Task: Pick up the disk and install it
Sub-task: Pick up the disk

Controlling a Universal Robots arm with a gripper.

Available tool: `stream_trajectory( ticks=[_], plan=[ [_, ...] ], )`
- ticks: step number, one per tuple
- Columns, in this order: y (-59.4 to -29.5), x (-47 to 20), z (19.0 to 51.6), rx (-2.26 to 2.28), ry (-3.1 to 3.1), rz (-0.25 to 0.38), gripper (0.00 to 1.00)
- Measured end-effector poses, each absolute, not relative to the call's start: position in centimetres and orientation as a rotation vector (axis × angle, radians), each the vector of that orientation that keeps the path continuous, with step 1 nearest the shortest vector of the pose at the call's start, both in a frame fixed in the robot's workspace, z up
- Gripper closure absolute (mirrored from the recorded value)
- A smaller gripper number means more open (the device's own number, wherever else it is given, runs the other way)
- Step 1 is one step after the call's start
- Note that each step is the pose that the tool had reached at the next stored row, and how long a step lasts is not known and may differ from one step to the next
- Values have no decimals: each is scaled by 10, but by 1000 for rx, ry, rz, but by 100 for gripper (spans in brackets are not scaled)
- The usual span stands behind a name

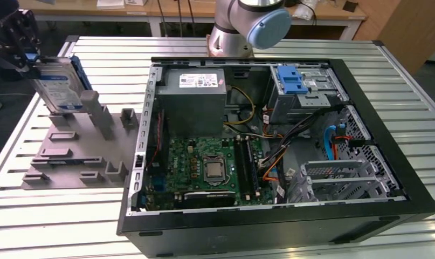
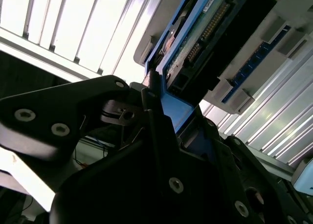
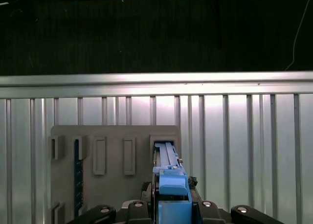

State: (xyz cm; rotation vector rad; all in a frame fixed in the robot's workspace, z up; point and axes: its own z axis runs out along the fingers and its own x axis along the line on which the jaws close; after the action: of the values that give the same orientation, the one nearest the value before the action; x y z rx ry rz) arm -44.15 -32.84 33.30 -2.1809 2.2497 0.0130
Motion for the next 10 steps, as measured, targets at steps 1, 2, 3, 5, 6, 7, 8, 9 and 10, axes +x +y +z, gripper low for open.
stream_trajectory(
  ticks=[1,2,3,5,6,7,8,9,10],
  plan=[
    [-328,-442,335,-2181,2250,13,64],
    [-328,-442,337,-2181,2250,13,64],
    [-328,-442,339,-2181,2250,13,64],
    [-328,-442,343,-2181,2250,13,64],
    [-328,-442,345,-2181,2250,13,64],
    [-328,-442,346,-2181,2250,13,64],
    [-328,-442,346,-2181,2250,13,64],
    [-328,-442,346,-2181,2250,13,64],
    [-328,-442,346,-2181,2249,13,64]
  ],
)
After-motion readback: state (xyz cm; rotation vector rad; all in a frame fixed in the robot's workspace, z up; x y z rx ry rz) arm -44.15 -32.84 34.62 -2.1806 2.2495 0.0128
